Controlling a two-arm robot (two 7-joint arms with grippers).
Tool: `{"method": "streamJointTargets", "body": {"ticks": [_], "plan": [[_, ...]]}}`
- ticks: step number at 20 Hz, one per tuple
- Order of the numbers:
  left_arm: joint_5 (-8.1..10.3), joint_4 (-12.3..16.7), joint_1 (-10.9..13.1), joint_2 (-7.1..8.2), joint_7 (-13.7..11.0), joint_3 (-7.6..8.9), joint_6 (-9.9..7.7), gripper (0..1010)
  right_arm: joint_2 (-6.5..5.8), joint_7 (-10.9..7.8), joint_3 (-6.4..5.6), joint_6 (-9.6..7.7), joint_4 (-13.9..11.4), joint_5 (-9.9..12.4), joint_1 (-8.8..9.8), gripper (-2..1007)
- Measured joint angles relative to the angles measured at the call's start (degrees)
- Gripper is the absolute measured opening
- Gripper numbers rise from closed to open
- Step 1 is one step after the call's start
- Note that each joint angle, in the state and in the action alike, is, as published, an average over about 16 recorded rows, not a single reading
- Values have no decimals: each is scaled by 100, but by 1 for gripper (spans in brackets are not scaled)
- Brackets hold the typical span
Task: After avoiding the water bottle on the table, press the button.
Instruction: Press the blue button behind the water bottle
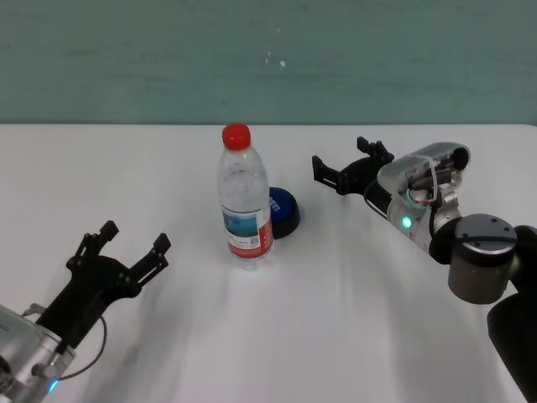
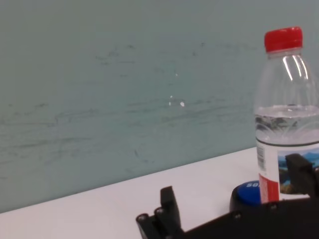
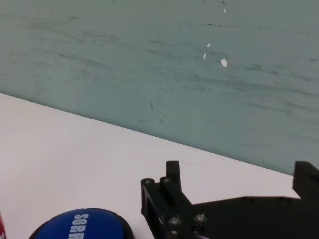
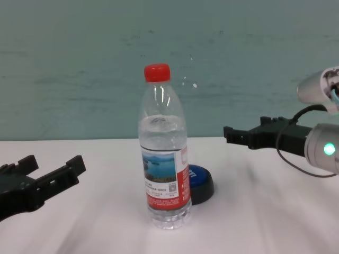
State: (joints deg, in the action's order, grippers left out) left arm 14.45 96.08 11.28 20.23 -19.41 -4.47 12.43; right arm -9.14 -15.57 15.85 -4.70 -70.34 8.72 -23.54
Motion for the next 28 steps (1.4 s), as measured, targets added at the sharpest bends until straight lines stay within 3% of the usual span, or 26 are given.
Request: {"method": "streamJointTargets", "body": {"ticks": [11, 28], "plan": [[0, 0, 0, 0, 0, 0, 0, 1010, 23, -132, 100, 94, 348, 55, -236, 1004], [0, 0, 0, 0, 0, 0, 0, 1010, 129, -445, 323, 339, 1137, 141, -743, 1004]]}}
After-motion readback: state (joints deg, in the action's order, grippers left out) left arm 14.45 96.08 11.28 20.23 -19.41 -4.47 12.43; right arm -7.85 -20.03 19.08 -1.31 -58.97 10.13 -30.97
